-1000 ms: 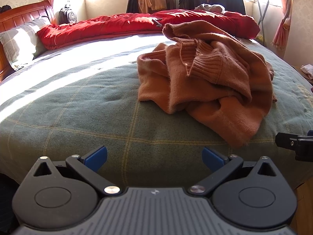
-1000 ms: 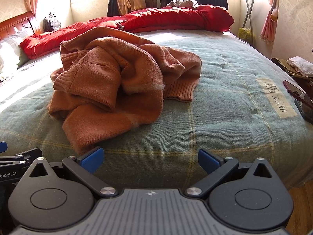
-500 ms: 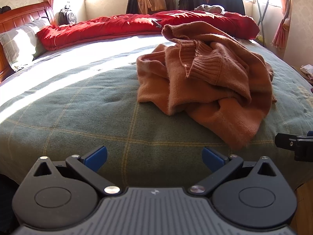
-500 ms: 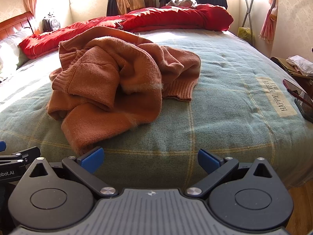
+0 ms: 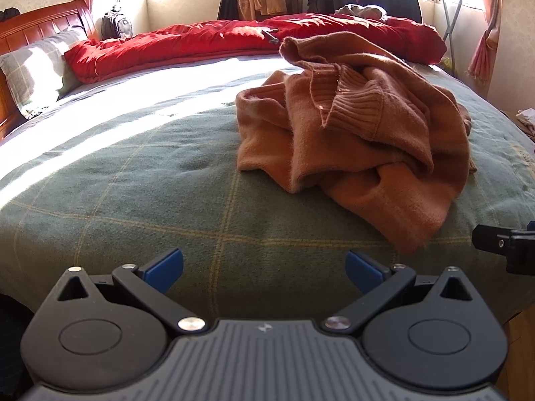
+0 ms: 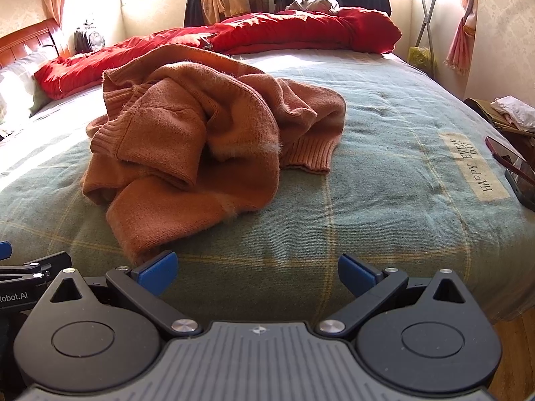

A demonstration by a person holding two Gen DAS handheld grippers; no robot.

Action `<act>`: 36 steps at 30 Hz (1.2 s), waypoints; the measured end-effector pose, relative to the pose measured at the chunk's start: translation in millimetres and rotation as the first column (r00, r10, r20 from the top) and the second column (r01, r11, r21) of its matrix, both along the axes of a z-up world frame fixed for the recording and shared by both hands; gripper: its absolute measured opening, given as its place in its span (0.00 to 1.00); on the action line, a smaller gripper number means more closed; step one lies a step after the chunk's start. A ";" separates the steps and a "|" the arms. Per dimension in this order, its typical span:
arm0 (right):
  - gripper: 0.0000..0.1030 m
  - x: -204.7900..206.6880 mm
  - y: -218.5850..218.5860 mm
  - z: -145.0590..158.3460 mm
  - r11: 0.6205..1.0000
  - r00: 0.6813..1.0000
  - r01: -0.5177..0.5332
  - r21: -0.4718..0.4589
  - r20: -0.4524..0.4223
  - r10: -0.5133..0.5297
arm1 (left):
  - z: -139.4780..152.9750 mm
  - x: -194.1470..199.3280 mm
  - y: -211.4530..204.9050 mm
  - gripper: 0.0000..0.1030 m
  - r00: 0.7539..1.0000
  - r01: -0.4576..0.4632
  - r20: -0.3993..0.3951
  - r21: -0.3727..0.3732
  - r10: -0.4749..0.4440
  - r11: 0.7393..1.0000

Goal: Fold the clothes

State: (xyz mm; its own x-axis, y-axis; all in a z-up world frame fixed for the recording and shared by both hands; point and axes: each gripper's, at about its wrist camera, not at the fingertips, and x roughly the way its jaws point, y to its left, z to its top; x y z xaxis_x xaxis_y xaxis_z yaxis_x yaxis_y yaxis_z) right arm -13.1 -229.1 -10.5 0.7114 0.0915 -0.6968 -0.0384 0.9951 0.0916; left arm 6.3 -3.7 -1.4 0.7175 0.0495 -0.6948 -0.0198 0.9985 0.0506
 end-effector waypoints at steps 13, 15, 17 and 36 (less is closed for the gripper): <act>1.00 10.2 2.3 -5.9 1.000 1.000 -0.010 0.000 -0.010 0.010 | -1.7 8.3 1.2 1.00 1.000 0.004 0.001 0.006 -0.005 1.000; 1.00 13.9 2.5 -5.9 1.000 1.000 -0.017 0.001 -0.006 0.017 | -2.6 13.0 2.3 1.00 1.000 0.006 0.000 0.003 -0.006 1.000; 1.00 18.8 2.9 -5.6 1.000 1.000 -0.024 -0.004 -0.001 0.024 | -3.5 17.7 3.3 1.00 1.000 0.006 0.001 0.002 -0.006 1.000; 1.00 91.8 -5.6 32.1 0.937 0.937 -0.308 -0.166 0.121 0.329 | 4.7 97.1 24.6 1.00 0.982 0.185 -0.032 -0.040 -0.186 0.982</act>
State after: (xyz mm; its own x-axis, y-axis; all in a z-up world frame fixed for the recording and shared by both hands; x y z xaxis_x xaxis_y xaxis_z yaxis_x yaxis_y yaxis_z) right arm 78.7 -234.6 21.6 0.7552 0.2377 -0.6109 -0.3575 0.9305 -0.0799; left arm 103.4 20.9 3.4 0.6864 -0.1077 -0.7192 0.1669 0.9859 0.0117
